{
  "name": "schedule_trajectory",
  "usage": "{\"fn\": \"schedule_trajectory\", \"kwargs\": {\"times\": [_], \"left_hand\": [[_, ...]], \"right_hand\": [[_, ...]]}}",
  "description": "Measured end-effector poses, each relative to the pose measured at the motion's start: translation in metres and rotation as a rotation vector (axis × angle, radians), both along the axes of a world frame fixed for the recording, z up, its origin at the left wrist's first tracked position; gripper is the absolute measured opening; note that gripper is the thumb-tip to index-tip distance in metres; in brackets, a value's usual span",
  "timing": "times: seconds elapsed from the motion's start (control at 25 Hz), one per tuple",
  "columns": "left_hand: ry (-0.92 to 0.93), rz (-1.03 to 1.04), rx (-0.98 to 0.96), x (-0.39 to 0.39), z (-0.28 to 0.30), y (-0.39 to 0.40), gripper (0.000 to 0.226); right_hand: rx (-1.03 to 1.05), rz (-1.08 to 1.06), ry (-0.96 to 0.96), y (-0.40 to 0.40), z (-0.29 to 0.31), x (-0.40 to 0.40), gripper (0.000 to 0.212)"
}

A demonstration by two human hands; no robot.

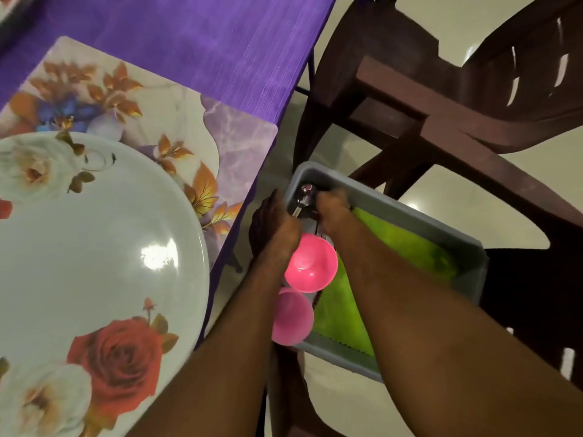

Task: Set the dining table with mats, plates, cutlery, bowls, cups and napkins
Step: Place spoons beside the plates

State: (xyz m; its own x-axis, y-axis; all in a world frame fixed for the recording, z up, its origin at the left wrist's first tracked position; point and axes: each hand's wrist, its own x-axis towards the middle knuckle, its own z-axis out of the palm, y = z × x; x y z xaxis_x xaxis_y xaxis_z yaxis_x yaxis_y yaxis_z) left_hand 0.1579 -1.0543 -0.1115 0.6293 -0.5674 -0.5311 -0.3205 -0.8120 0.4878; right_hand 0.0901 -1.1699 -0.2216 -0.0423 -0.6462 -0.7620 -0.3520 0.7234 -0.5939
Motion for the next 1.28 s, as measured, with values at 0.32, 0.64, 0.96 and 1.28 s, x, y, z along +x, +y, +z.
{"fn": "schedule_trajectory", "kwargs": {"times": [0.32,0.64,0.96,1.28], "left_hand": [[0.02,0.007,-0.007,-0.008,0.005,0.007,0.063],[-0.001,-0.001,0.003,-0.007,0.009,0.007,0.06],[-0.09,-0.005,-0.154,-0.013,0.044,0.008,0.067],[0.014,-0.222,-0.274,-0.017,0.164,-0.013,0.032]], "right_hand": [[0.097,-0.248,-0.126,0.009,0.062,0.029,0.013],[-0.025,-0.056,-0.074,0.017,0.051,0.016,0.027],[-0.204,-0.282,-0.076,0.017,0.093,0.005,0.022],[-0.631,-0.23,-0.251,0.007,0.244,-0.03,0.016]]}}
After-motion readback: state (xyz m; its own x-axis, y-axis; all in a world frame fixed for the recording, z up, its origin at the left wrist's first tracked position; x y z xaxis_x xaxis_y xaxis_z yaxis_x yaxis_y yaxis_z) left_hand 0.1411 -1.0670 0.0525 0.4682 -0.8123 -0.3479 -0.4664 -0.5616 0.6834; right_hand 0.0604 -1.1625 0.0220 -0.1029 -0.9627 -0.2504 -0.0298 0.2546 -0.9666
